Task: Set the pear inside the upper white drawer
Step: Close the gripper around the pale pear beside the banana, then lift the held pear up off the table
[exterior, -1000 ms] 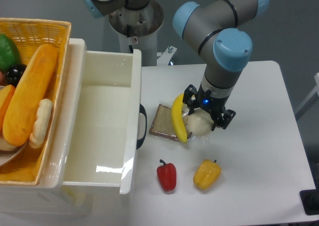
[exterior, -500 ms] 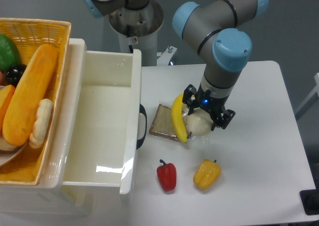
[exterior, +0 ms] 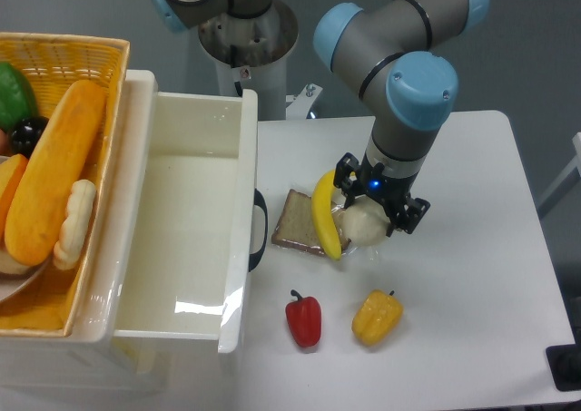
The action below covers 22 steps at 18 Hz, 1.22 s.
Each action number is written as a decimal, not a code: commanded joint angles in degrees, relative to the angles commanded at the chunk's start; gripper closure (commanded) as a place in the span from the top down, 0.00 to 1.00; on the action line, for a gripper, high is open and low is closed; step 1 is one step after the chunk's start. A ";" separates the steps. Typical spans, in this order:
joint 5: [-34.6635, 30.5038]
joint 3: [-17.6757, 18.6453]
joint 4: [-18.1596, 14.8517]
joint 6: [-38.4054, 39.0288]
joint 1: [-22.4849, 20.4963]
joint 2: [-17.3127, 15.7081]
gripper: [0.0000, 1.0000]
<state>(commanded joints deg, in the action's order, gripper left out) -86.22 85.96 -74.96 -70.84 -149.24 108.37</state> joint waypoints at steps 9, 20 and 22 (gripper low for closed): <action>0.09 -3.08 -5.98 3.49 -2.02 -2.54 0.49; 1.14 -3.08 -9.76 10.54 -2.37 -7.99 0.49; 3.67 -3.08 -10.03 13.61 -2.64 -9.75 0.49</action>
<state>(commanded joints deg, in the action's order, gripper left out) -82.55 82.88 -84.99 -57.23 -151.87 98.62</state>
